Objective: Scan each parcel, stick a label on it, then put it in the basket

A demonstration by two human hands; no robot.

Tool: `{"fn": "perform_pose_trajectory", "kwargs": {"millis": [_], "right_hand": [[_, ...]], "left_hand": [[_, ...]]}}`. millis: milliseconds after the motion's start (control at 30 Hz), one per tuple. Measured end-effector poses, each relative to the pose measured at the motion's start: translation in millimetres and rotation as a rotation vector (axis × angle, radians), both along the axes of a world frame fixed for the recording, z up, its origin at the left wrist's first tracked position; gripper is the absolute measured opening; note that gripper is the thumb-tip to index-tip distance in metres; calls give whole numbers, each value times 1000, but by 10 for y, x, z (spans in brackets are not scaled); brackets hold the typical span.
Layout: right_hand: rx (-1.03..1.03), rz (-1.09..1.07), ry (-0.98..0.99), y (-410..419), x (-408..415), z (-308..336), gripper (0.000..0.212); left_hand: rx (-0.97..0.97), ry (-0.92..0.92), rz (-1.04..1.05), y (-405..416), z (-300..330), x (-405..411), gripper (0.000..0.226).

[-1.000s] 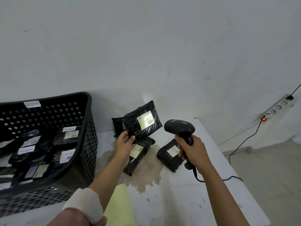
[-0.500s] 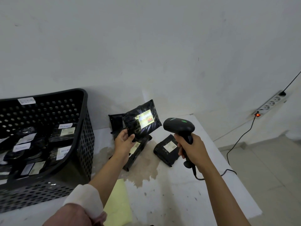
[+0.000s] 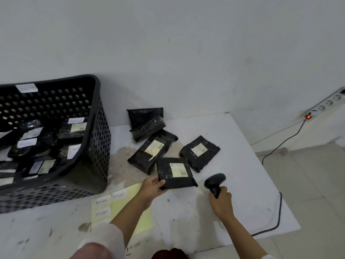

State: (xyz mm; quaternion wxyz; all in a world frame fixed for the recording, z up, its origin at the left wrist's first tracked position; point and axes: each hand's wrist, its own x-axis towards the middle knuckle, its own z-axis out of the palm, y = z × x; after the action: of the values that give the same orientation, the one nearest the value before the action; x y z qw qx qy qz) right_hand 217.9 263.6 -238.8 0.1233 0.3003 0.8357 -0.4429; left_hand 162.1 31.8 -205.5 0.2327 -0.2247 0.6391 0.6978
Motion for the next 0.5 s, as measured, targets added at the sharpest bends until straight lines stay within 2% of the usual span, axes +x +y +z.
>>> {"fn": "perform_pose_trajectory", "kwargs": {"millis": [167,233,367,433,500], "right_hand": [[204,90,-19,-31,133,-167,45],[256,110,-15,-58,136,-178,46],[470,170,-27,-78,139,-220,48],[489,175,-17,-72,141,-244,50],[465,158,0,-83,149,-261,56]], "left_hand": [[-38,-76,-68,142,-197,188,28],[-169,-68,-126,178,-246,205,30],[-578,34,-358,97,-319,241,43],[-648,56,-358,-3,-345,271,49],[-688,114,-330,-144,-357,315,39]]}}
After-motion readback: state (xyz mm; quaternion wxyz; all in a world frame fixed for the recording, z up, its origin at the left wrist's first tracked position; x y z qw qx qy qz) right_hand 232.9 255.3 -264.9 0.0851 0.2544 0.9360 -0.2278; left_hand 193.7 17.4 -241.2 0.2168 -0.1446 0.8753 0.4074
